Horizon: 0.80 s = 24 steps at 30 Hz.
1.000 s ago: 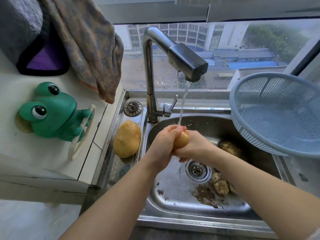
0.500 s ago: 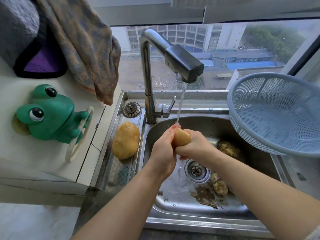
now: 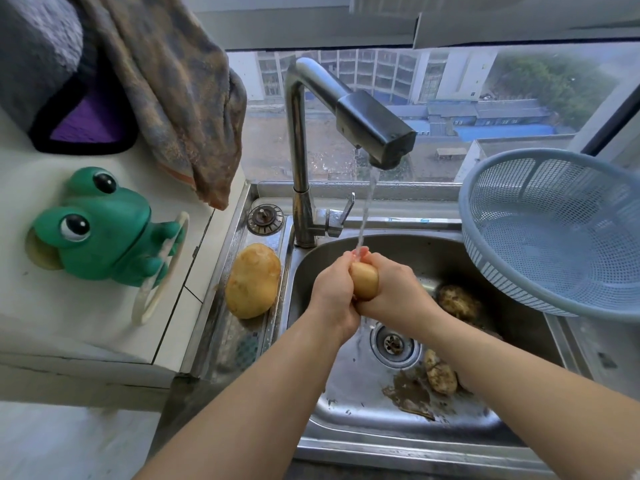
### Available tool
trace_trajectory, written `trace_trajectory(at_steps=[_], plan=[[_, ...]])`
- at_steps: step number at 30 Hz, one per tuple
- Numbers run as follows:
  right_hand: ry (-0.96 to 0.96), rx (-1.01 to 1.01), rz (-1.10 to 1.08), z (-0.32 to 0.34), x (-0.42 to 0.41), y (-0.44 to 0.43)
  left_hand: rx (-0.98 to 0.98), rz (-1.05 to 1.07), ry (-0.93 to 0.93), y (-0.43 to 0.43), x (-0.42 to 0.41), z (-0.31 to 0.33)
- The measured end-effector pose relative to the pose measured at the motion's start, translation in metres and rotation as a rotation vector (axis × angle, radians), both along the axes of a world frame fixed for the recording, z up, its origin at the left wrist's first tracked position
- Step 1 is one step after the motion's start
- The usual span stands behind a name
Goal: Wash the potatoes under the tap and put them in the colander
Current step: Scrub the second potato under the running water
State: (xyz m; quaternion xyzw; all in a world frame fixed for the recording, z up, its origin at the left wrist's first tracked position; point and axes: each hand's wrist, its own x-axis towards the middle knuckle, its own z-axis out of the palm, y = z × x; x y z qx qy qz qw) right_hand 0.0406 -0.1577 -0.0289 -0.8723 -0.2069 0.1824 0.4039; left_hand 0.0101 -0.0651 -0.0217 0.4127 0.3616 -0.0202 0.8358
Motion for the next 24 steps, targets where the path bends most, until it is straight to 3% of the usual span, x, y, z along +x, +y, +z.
trace_trajectory(at_steps=[5,8,16,21,24], plan=[[0.275,0.125,-0.015,0.0,0.009,-0.003,0.27,-0.218,-0.248,0.002,-0.018,-0.009],[0.39,0.206,0.01,-0.002,0.006,-0.003,0.396,-0.353,-0.285,0.006,-0.024,-0.015],[-0.052,0.042,-0.033,-0.001,-0.005,0.011,0.346,0.164,-0.112,-0.013,-0.005,-0.003],[-0.125,0.04,-0.015,-0.008,-0.012,0.007,0.121,0.266,-0.018,-0.01,0.002,-0.003],[-0.103,0.103,-0.04,-0.01,-0.012,0.003,-0.032,0.218,-0.068,-0.003,0.001,-0.003]])
